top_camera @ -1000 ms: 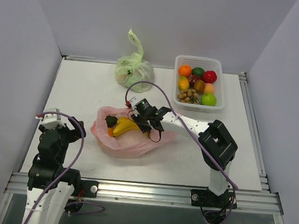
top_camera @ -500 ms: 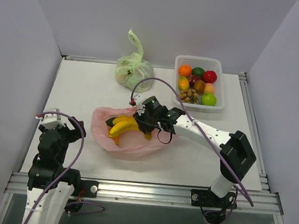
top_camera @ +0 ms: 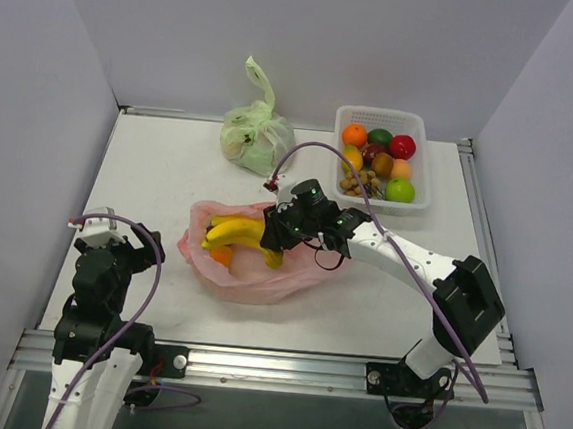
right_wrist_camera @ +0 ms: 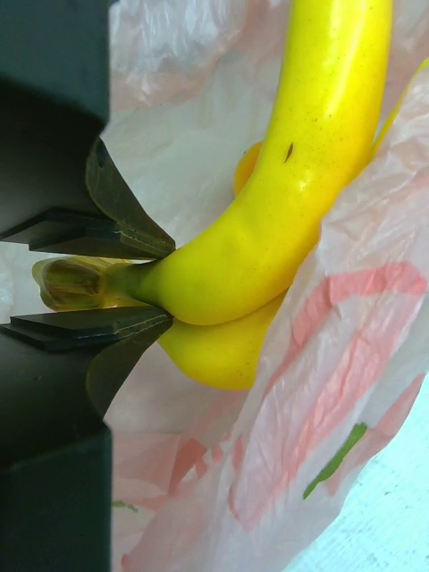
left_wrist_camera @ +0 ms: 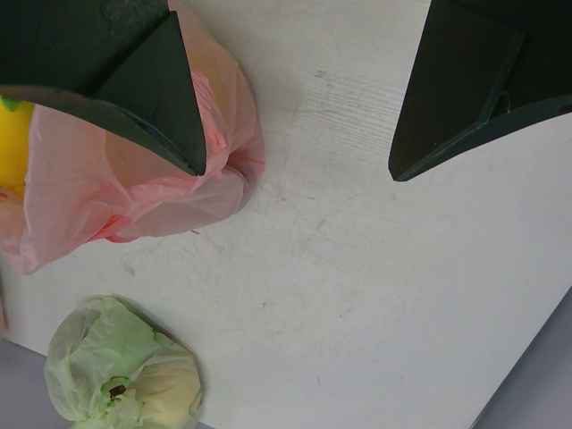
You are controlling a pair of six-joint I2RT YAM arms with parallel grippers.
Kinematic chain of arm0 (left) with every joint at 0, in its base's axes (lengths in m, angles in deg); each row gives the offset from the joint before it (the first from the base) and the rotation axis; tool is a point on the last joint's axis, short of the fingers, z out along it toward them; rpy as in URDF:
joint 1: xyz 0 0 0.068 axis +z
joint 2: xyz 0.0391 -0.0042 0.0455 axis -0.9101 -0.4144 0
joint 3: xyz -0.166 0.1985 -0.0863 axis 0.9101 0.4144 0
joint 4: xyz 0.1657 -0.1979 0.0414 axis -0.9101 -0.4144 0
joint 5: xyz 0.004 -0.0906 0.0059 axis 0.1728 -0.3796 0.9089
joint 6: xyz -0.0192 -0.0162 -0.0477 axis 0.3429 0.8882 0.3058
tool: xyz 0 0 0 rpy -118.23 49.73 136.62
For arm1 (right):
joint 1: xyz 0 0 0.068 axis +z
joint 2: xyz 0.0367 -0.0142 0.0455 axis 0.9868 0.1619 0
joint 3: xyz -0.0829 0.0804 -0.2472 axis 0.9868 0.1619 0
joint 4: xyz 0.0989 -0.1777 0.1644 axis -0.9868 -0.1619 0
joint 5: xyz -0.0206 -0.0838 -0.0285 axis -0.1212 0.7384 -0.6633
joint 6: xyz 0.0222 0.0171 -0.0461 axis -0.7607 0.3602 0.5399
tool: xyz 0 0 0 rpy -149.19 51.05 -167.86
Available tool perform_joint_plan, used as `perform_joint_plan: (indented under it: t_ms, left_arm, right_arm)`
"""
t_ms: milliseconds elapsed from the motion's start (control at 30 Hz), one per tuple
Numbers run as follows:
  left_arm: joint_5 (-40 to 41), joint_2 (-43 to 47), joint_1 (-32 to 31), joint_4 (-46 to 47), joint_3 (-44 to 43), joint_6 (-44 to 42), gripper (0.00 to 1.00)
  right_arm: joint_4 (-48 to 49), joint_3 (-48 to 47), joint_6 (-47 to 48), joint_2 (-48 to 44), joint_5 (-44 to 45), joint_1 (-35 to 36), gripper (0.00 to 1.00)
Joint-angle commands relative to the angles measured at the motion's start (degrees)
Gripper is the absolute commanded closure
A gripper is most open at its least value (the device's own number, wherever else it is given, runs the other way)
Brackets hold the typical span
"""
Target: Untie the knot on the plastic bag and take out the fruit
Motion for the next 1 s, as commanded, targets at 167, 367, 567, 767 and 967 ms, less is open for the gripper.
perform_joint_plan:
  t_ms: [167, 367, 567, 767, 967]
  left_arm:
    - [-0.53, 0.07, 0.4, 2.75, -0.29, -0.56, 0.05]
    - [-0.54, -0.02, 0.49, 2.75, -0.29, -0.56, 0.05]
    - [-0.53, 0.07, 0.4, 2.75, -0.29, -0.56, 0.05]
    - [-0.53, 0.07, 0.4, 2.75, -0.29, -0.47, 0.05]
    - [-0.27, -0.02, 0.4, 2.67, -0.29, -0.39, 0.05]
  right_arm:
    - [7.29, -1.17, -6.06, -8.79, -8.51, -3.71, 1.0]
    - [8.79, -0.46, -9.31, -11.96, -12.03, -6.62, 1.0]
    - [6.17, -2.57, -6.96, -15.38, -6.78, -10.74, 1.0]
    - [-3.06, -8.28, -0.53, -14.95, 14.66, -17.5, 1.0]
    - [-3.95, -13.99, 9.57, -8.9, 28.47, -25.76, 1.0]
